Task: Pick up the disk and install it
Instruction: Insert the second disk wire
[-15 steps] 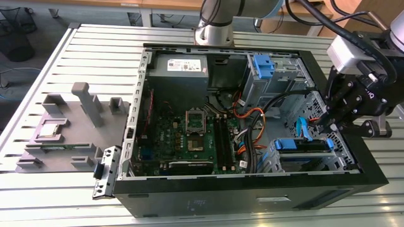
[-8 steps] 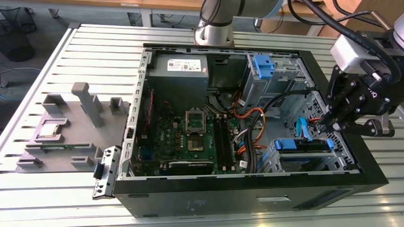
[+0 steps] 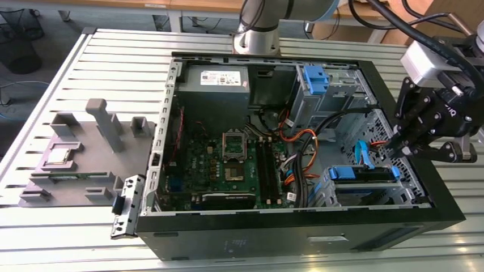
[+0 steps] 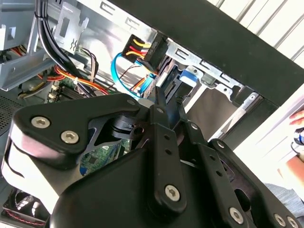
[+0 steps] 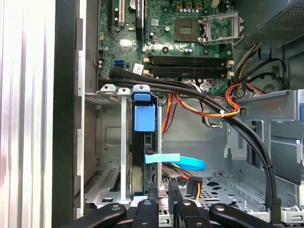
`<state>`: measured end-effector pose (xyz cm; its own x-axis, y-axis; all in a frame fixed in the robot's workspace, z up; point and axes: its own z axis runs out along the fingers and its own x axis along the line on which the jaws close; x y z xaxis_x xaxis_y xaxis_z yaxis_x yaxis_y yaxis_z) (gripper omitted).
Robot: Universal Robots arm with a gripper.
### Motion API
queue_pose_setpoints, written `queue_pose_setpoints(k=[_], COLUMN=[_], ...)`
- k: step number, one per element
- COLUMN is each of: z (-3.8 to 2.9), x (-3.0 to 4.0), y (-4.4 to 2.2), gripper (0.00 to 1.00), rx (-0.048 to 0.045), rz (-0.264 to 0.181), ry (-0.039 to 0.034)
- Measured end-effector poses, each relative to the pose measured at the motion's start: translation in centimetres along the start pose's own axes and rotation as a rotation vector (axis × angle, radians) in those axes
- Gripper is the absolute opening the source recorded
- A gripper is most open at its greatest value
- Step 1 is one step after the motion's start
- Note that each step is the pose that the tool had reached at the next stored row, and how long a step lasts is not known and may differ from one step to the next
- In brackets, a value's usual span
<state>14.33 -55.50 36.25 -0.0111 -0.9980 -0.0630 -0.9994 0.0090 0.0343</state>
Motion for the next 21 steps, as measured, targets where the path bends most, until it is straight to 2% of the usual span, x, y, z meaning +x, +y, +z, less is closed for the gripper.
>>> queue_pose_setpoints(k=[21], z=[0.06], x=[-1.4], y=[-0.63], gripper=[0.24], rx=[0.0], rz=[0.0], ry=[0.0001])
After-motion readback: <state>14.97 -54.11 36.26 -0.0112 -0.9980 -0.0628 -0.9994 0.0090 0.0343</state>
